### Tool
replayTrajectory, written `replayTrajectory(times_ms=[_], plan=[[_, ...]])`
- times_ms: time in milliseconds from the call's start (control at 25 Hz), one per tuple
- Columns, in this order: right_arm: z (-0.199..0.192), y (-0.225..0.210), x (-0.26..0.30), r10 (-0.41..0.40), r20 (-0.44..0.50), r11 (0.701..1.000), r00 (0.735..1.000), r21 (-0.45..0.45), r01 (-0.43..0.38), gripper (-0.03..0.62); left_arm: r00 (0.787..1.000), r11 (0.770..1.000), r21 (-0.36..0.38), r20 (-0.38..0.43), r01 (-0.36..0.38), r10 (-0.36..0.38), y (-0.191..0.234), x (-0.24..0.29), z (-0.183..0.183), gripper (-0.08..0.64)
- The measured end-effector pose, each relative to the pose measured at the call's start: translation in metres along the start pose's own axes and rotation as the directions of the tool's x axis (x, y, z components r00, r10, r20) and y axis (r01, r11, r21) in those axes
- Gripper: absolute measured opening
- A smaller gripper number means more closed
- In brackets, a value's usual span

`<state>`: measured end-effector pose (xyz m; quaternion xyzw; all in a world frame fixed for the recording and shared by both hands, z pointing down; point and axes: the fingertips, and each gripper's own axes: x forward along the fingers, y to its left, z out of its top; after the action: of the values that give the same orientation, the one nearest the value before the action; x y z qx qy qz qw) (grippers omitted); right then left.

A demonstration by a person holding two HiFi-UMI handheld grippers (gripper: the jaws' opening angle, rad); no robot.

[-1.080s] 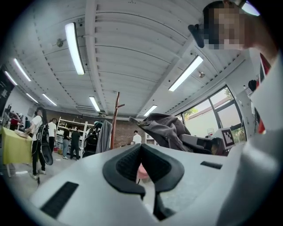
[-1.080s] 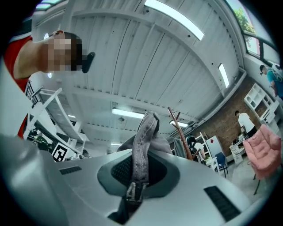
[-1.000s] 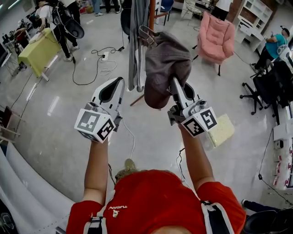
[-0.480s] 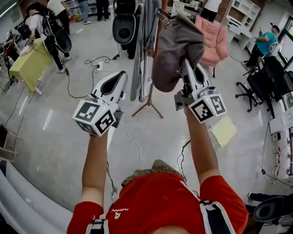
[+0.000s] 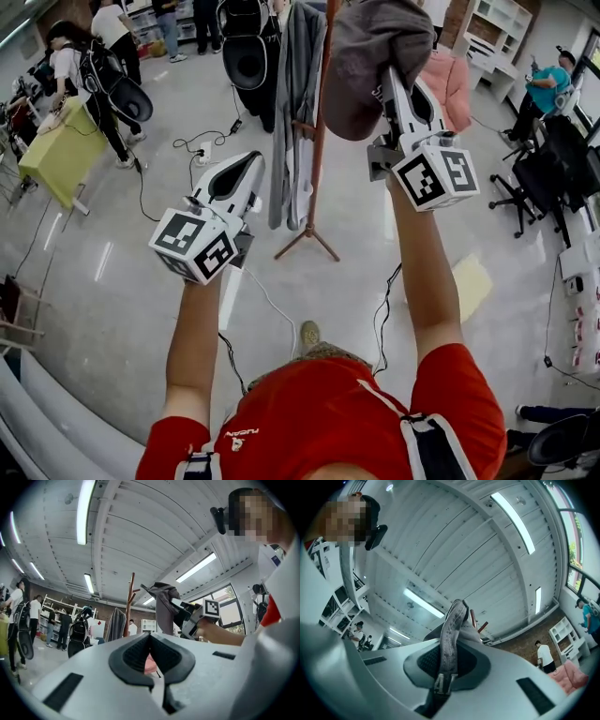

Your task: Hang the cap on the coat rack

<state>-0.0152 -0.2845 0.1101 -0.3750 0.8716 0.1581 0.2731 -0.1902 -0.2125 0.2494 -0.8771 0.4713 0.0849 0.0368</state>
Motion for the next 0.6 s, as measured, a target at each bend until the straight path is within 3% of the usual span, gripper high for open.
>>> replayTrajectory(times_ms=[240,600], plan=[[-0.017,-0.047,0.050,-0.003,0.016,0.998,1.000,-0.062,0.004,0.031,1.000,1.000,0.025,-0.010,-0.011,0.011,0.032,0.053,-0.002,0.009],[-0.077,-0.091,0.081,0.007,-0.040,0.996,0.999,-0.090,-0.010,0.031,1.000,0.999,0.025,-0.001,-0.020,0.020,0.061,0.111,-0.019,0.009]])
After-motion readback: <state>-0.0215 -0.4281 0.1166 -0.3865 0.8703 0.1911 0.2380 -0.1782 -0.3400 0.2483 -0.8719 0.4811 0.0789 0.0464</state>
